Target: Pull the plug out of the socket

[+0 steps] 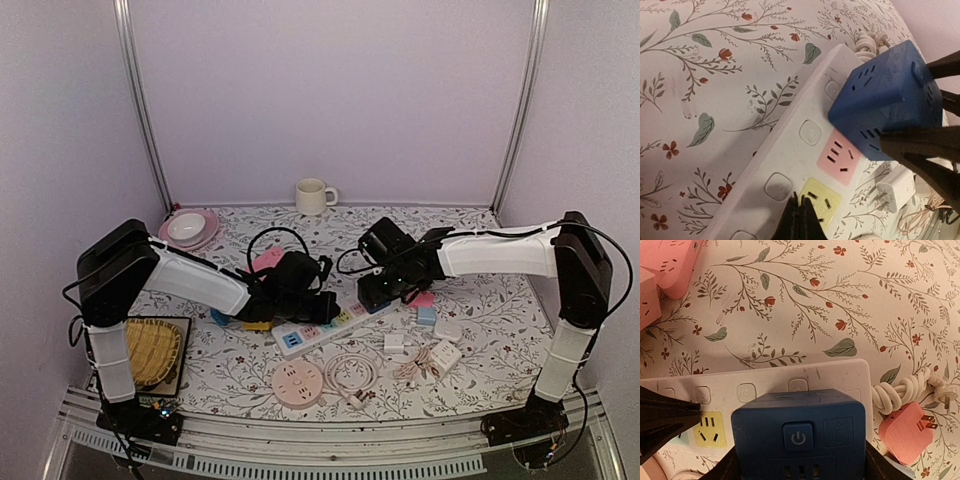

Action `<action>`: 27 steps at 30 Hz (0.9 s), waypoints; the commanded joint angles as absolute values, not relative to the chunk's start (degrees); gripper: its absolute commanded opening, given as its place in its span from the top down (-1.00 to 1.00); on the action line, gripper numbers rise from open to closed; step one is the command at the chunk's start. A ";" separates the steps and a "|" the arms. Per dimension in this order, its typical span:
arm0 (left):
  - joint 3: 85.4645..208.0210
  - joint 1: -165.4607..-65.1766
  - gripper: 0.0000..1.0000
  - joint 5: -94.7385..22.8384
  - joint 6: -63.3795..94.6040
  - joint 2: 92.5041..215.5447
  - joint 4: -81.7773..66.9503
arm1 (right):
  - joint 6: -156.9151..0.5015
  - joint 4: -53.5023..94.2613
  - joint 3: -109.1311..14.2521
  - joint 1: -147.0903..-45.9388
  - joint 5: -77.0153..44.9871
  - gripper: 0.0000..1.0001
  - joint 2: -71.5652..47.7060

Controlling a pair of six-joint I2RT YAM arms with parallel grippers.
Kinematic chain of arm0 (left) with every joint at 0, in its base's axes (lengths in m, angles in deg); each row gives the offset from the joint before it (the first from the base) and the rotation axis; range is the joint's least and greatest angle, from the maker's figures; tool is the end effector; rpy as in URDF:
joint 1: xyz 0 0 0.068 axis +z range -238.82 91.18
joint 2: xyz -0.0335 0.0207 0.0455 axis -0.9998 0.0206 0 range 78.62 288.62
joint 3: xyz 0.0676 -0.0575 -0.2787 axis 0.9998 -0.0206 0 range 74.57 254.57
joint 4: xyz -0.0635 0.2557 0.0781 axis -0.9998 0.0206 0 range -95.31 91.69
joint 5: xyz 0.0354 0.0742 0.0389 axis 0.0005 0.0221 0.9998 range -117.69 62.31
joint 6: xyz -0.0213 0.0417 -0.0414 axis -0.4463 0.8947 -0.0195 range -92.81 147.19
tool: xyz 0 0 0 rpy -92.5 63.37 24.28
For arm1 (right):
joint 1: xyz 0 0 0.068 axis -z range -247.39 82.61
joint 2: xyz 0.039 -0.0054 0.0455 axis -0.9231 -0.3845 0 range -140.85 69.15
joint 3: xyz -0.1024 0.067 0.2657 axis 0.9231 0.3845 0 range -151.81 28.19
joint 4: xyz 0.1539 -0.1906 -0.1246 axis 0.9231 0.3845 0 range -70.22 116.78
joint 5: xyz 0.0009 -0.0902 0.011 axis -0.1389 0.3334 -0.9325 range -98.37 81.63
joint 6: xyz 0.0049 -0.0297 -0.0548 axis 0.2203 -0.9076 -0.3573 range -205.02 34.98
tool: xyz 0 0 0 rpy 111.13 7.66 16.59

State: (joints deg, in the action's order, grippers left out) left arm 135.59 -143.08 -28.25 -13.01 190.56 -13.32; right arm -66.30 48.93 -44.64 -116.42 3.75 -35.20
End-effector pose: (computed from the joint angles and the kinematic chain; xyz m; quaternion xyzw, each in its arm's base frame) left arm 0.2481 -0.3454 0.1310 0.1141 0.9096 -0.2963 0.2679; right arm 0.2709 0.2969 0.1995 -0.2257 0.9355 0.0556 0.2660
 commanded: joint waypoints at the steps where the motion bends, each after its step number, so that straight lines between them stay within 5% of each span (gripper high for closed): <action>1: 133.37 -143.67 1.00 -27.61 -13.24 195.34 -3.47 | -69.46 42.32 -49.30 -120.95 10.66 -0.19 -32.53; 27: 133.46 -144.13 1.00 -27.24 -13.33 195.47 -2.94 | -64.08 39.70 -44.02 -113.20 -1.42 -0.22 -26.57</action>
